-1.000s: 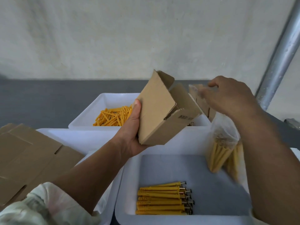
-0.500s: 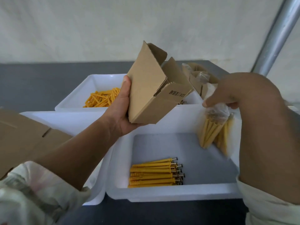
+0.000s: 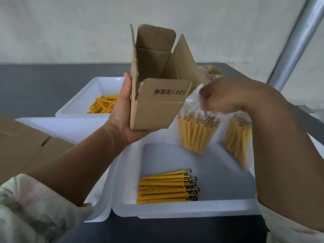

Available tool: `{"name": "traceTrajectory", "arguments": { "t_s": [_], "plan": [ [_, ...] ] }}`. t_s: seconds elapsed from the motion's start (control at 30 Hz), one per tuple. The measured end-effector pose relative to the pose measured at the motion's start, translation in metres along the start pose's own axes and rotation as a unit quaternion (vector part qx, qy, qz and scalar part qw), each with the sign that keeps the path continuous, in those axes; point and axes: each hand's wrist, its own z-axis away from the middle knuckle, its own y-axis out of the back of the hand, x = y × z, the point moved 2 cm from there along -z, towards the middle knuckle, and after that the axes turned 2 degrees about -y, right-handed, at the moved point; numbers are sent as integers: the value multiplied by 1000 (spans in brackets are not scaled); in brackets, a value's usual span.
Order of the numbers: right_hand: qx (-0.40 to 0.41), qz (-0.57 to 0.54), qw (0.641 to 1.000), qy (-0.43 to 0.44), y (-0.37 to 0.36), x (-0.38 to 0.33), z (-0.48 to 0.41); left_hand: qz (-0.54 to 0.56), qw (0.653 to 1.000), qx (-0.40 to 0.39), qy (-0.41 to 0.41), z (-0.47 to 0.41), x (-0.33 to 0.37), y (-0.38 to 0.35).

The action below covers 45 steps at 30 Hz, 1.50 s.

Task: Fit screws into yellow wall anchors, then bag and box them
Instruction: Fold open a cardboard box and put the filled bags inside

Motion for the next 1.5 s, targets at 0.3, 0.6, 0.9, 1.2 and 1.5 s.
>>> {"name": "traceTrajectory", "arguments": {
  "t_s": [0.3,0.6,0.9,1.2,1.5],
  "plan": [
    [44,-87,993,71,-18,-33,-11,-2,1000,-26,-9,3,3,6],
    [-149,-208,966,-30,-34,9,-20,14,999,24,-21,4,2,2],
    [-228,-360,905,-23,-60,16,-35,21,999,42,-25,8,5,-15],
    [-318,-395,862,19,-88,2,-39,-28,998,50,-34,11,18,-45],
    [-273,-662,683,142,-87,-26,-44,7,996,37,-79,8,51,-77]
  ]
}}
